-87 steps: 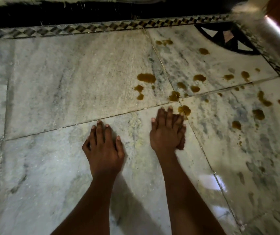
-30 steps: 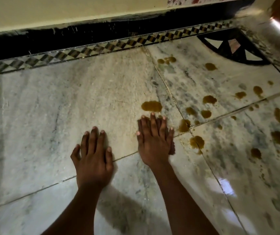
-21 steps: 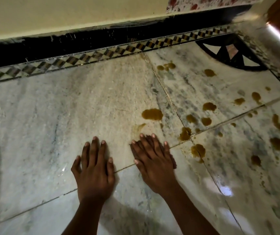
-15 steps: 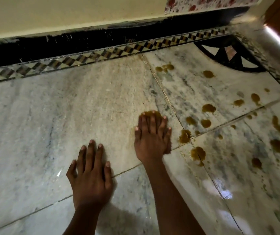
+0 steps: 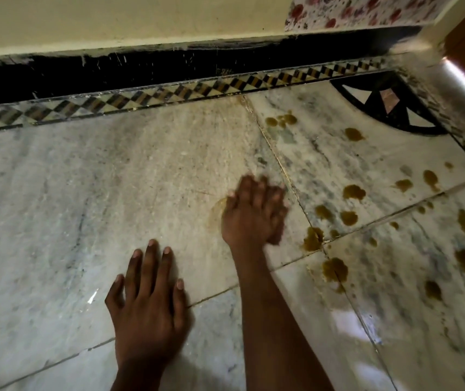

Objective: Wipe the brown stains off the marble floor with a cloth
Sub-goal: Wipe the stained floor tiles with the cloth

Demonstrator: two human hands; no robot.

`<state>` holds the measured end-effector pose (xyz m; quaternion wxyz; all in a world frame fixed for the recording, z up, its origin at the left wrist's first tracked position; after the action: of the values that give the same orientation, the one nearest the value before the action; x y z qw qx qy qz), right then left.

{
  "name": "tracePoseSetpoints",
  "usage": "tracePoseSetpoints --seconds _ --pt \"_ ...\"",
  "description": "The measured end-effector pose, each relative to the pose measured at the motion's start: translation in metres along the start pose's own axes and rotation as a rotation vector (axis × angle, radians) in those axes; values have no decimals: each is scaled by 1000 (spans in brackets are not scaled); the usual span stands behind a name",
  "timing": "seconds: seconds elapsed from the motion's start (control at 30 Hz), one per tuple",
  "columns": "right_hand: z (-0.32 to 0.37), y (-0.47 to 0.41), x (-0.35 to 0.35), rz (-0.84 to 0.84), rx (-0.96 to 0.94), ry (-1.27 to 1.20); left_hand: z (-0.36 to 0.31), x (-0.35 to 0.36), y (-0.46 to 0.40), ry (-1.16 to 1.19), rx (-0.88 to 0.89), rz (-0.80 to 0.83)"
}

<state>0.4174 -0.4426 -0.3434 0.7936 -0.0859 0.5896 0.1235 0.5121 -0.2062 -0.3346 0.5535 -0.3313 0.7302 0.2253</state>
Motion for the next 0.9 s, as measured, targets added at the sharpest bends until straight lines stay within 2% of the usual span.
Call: tracePoseSetpoints --seconds 0.07,0.17,0.23,0.3,0.37,0.43,0.47,0.53,0.67,0.73,0.8,0.9 --pt "30 -14 11 47 -185 19 0 1 1 1 -6 3" --pt "50 20 10 67 -566 88 0 1 0 0 -5 -24" --pt "33 47 2 86 -673 124 0 0 0 -5 2 -43" --pt "7 43 -2 78 -574 137 0 1 -1 -16 9 -28" --pt "-7 21 -5 16 -338 140 0 2 -1 -20 6 0" --pt "1 -8 -4 -25 -125 79 0 2 0 -29 4 13" --pt "11 -21 1 1 -76 36 1 2 1 -35 5 14" --pt "34 -33 9 34 -129 17 1 2 0 -45 13 11" --pt "52 27 6 8 -577 87 1 2 1 -50 4 9" --pt "29 60 0 55 -615 118 2 3 1 -50 18 14" --pt "4 53 -5 28 -459 135 3 3 -1 -47 19 16" --pt "3 7 -5 -38 -74 63 0 1 0 -26 7 15"
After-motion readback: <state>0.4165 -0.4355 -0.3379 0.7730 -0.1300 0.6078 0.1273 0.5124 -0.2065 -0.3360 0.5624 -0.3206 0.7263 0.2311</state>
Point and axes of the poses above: each hand's wrist, its own y-axis away from the middle knuckle, its own x-axis out of the palm, z = x × y, the point moved 6 cm from there along -y, towards the middle knuckle, and after that the axes turned 11 degrees about -x, right-handed, at the moved point
